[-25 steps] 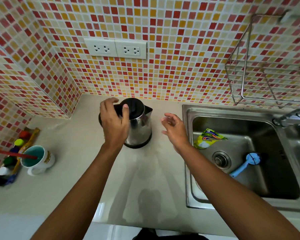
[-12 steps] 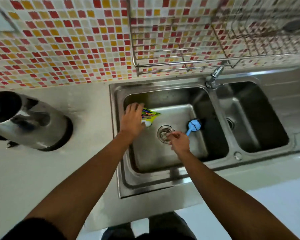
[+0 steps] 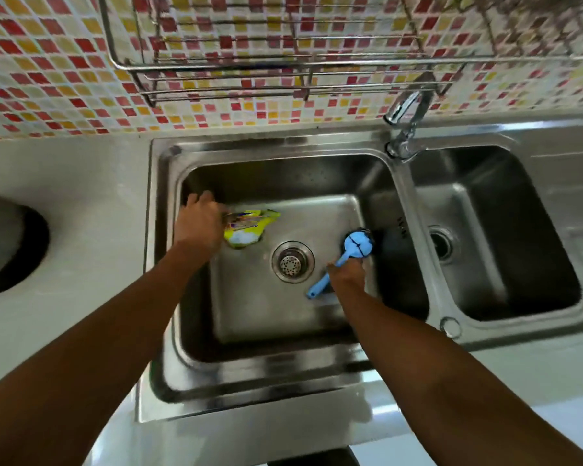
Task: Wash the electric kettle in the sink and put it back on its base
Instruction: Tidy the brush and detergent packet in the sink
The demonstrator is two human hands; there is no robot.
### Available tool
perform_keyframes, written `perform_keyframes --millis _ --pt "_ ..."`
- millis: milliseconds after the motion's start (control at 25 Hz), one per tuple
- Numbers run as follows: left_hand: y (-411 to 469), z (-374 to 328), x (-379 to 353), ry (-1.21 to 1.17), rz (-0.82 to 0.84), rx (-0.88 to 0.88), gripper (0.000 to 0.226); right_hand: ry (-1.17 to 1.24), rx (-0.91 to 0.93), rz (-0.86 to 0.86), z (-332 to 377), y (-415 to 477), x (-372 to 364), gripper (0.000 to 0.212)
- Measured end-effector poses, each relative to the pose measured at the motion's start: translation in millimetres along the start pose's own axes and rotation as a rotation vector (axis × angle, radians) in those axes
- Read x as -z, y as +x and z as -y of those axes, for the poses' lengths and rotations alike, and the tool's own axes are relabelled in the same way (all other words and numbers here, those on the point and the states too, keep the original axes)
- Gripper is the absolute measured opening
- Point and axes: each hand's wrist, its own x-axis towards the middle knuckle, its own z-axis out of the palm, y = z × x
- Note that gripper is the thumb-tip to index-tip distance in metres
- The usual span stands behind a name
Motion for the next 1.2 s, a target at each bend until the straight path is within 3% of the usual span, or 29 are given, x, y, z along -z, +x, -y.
perform_keyframes --millis 200,320,440,560,640,720,800,1040,1200 --pt "-32.3 -20.6 6.5 -0.41 -0.066 -0.002 0.022 0.064 -0.005 0.022 14.7 -12.2 9.9 0.035" --pt "-66.2 -45.7 38.0 -0.728 -0.111 0.202 0.02 0.133 0.162 0.008 29.9 -50.7 38.6 0.027" --pt "-104.1 -62.5 81.2 -1.027 -0.17 0.234 0.024 0.262 0.444 -0.073 34.1 -95.4 69.9 0.023" --pt "-118.5 -71.5 115.2 -1.315 -0.19 0.26 0.024 0.355 0.647 -0.185 29.0 -137.4 92.3 0.044" --pt "-121.5 -81.0 145.0 -1.41 -0.195 0.23 0.021 0.227 0.641 -0.148 22.7 -150.5 93.4 0.043" --pt "-124.5 -90.3 174.7 -1.472 -0.218 0.159 0.018 0.019 0.501 -0.016 18.2 -157.5 92.0 0.036" --pt "-126.2 -96.9 203.9 -1.53 -0.242 0.107 0.016 0.044 0.471 -0.025 16.8 -168.0 97.4 0.032" --pt "-107.0 -114.2 276.9 -1.746 -0.277 0.027 0.016 0.381 0.872 -0.287 58.3 -219.0 153.5 0.036" --pt "-83.1 -126.2 328.3 -1.795 -0.293 -0.031 0.016 0.4 0.979 -0.373 106.0 -232.2 192.6 0.031"
